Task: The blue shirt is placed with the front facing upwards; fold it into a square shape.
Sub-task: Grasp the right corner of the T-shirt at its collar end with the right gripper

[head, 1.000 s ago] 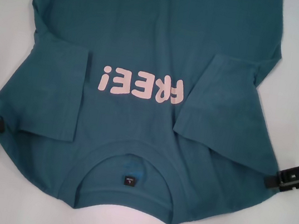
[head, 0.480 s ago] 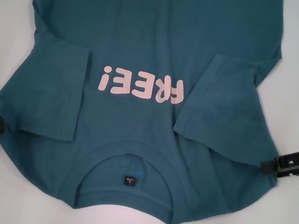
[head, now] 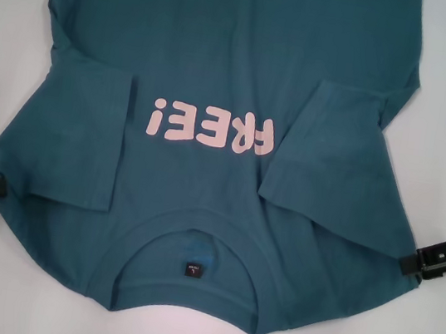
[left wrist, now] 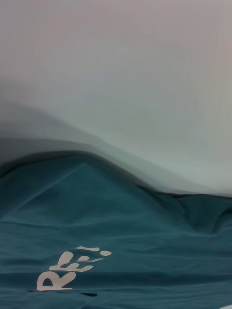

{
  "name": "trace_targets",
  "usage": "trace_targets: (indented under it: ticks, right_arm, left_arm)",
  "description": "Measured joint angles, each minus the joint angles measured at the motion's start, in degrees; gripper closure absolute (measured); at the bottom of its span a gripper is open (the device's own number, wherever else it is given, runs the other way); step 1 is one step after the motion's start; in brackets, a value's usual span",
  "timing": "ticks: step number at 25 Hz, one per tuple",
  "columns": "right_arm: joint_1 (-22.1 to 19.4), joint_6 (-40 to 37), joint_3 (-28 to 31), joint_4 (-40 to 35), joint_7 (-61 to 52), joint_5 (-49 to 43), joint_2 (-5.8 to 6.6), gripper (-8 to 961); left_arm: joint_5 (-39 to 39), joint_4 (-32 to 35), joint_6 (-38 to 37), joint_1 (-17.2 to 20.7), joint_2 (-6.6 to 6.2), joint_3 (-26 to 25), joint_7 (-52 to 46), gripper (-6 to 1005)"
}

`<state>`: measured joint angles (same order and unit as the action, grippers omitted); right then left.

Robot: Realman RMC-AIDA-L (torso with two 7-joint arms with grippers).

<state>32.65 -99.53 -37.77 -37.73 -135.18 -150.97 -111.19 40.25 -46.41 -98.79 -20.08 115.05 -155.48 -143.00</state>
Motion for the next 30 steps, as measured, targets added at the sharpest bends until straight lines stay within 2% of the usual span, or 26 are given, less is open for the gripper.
trace_targets:
  ticks: [14, 21, 30]
  right_arm:
    - [1.8, 0.05, 0.02, 0.38, 0.33, 1.09, -1.64, 320]
    - [1.77, -2.19, 0.16, 0.36, 1.55, 8.88, -1.07, 321]
    - [1.95, -0.2, -0.84, 0.38, 0.04, 2.06, -1.22, 323]
  left_arm:
    - [0.0, 0.0, 0.0, 0.02, 0.0, 0.0, 0.01, 966]
    - [0.0, 0.0, 0.0, -0.05, 0.0, 0.0, -0.04, 965]
    - [0.0, 0.0, 0.07, -0.12, -0.06, 0.0, 0.0, 965]
